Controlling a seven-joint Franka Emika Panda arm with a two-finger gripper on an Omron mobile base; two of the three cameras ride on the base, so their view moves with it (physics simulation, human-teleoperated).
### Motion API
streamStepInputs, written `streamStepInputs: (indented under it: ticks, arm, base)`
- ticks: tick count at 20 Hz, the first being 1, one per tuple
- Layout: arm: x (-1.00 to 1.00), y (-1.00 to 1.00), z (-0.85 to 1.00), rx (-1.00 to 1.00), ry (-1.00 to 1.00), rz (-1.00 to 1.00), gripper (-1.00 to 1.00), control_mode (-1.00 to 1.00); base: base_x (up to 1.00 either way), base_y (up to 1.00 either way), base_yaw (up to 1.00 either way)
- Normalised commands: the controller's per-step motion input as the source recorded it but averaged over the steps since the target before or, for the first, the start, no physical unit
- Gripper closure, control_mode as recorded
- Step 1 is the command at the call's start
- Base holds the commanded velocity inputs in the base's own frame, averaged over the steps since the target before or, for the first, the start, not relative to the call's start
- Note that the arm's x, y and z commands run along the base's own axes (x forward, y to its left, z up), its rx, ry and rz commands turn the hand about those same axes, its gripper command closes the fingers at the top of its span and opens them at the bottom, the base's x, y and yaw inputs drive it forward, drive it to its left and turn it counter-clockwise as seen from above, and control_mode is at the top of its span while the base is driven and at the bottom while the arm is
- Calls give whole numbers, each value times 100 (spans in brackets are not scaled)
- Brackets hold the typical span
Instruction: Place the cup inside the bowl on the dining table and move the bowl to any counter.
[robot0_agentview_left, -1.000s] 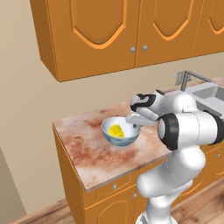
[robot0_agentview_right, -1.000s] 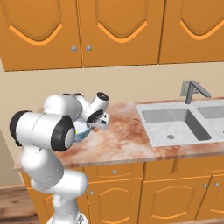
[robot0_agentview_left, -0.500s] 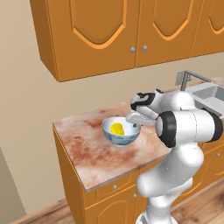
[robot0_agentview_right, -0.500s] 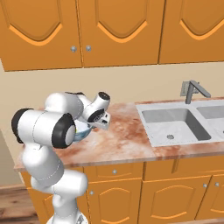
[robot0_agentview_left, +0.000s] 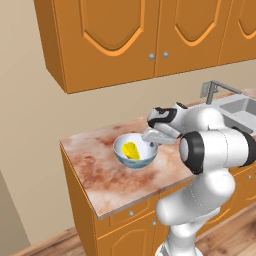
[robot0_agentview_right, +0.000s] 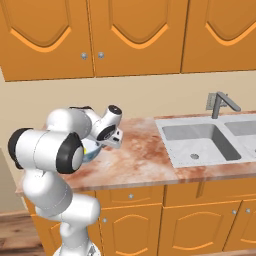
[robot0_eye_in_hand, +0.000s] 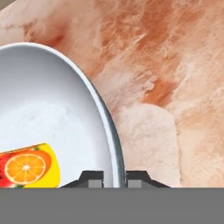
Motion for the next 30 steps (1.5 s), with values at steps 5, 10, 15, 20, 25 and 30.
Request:
streamStepInputs:
  ticks: [5, 10, 15, 20, 25, 30]
  arm:
    - [0, 13, 0, 0, 0, 0, -100, -100]
    - [-5, 1, 0, 0, 0, 0, -100, -100]
    - [0, -9, 15, 0, 0, 0, -100, -100]
    - [-7, -1, 17, 0, 0, 1, -100, -100]
    - [-26, -2, 16, 0, -3, 2, -100, -100]
    - [-38, -8, 12, 0, -13, 3, -100, -100]
  base:
    - [0, 0, 0]
    - [0, 0, 0]
    - [0, 0, 0]
    - [0, 0, 0]
    - [0, 0, 0]
    - [0, 0, 0]
